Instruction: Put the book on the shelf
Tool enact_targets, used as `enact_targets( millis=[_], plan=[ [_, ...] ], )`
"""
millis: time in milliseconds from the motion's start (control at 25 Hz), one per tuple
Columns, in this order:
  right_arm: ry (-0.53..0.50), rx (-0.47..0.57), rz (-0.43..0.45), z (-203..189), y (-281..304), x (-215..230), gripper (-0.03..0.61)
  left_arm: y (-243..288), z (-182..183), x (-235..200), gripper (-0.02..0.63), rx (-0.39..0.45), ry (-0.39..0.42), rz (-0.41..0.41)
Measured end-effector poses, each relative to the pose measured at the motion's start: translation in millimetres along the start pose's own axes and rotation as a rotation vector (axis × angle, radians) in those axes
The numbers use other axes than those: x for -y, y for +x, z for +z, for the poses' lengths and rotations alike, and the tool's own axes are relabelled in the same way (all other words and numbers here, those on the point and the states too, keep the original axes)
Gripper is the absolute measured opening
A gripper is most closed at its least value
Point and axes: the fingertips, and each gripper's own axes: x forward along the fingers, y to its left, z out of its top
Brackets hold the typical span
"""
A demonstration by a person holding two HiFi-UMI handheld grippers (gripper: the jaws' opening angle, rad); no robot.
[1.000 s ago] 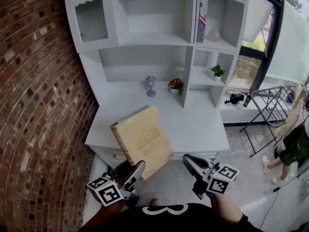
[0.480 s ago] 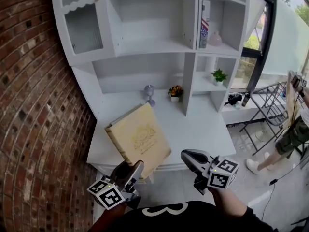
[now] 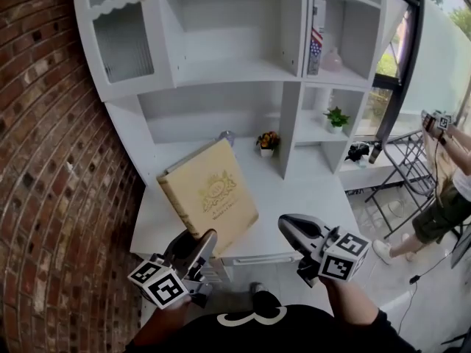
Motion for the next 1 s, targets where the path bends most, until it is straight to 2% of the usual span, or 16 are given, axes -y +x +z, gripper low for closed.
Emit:
enact_targets(
  millis=[520, 800, 1000],
  plan=[
    [-0.095, 0.004, 0.003, 41, 34, 62, 0.011, 58, 63, -18, 0.186, 0.078, 0.116, 0.044],
    [-0.112, 0.019, 0.018, 65, 51, 103, 0.012, 105, 91, -29, 0.186, 0.117, 0.144, 0.072],
    [-0.115, 0.031, 0.034, 74, 64, 128, 0.011, 136, 123, -29, 0.186, 0.16, 0.2, 0.078]
  ],
)
